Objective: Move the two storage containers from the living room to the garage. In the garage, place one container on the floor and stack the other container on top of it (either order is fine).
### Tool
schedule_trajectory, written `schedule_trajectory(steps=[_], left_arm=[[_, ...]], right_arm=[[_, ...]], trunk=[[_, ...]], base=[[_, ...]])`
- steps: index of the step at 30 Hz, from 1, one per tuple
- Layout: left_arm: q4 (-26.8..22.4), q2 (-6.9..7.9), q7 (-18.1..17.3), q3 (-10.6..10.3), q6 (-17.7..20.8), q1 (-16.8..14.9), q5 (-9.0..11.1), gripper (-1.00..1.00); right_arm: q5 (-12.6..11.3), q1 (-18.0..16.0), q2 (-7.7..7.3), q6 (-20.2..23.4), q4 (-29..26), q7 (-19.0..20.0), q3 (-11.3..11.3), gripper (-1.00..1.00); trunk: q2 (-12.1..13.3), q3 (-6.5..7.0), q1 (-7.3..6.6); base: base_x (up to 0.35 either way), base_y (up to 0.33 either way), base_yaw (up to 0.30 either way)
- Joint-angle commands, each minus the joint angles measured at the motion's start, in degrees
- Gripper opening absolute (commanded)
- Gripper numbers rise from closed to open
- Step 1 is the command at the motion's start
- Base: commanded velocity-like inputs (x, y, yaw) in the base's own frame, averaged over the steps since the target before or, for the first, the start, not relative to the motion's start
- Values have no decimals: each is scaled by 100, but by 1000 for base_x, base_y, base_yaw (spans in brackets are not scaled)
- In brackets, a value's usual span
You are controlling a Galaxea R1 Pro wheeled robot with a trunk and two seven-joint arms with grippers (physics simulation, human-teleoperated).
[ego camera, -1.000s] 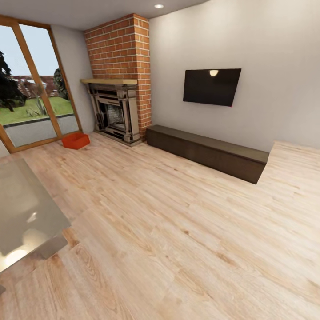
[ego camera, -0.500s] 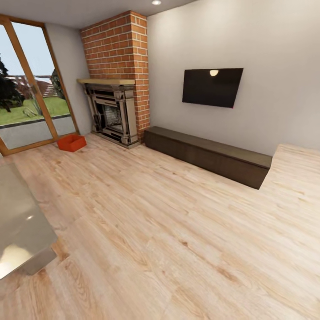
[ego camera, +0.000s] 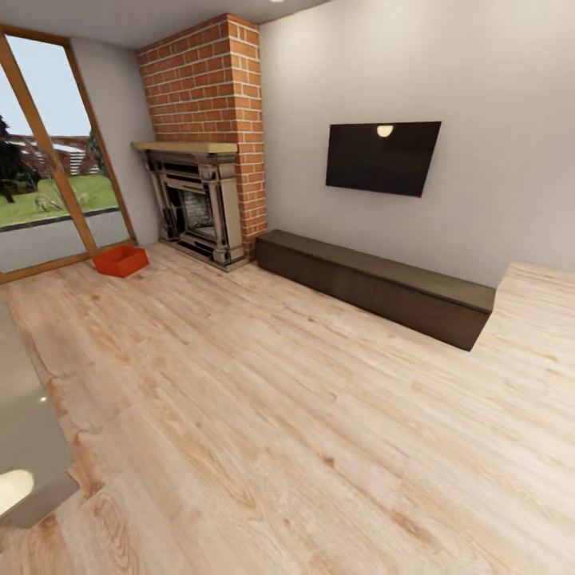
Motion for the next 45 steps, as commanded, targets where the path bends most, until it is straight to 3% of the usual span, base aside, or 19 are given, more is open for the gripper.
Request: schedule_trajectory(steps=[1, 14, 45], left_arm=[[3, -3, 18, -49, -18, -4, 49, 100], [3, -2, 20, -49, -18, -4, 49, 100], [3, 4, 20, -49, -18, -1, 49, 100]], right_arm=[[-53, -2, 3, -11, 1, -14, 48, 100], [-59, -2, 7, -14, 1, -14, 48, 100], [-64, -2, 5, -14, 1, -14, 40, 100]], trunk=[[-3, -5, 3], [-3, -5, 3], [-3, -5, 3]], base=[[322, -95, 0], [322, -97, 19], [322, -99, 266]])
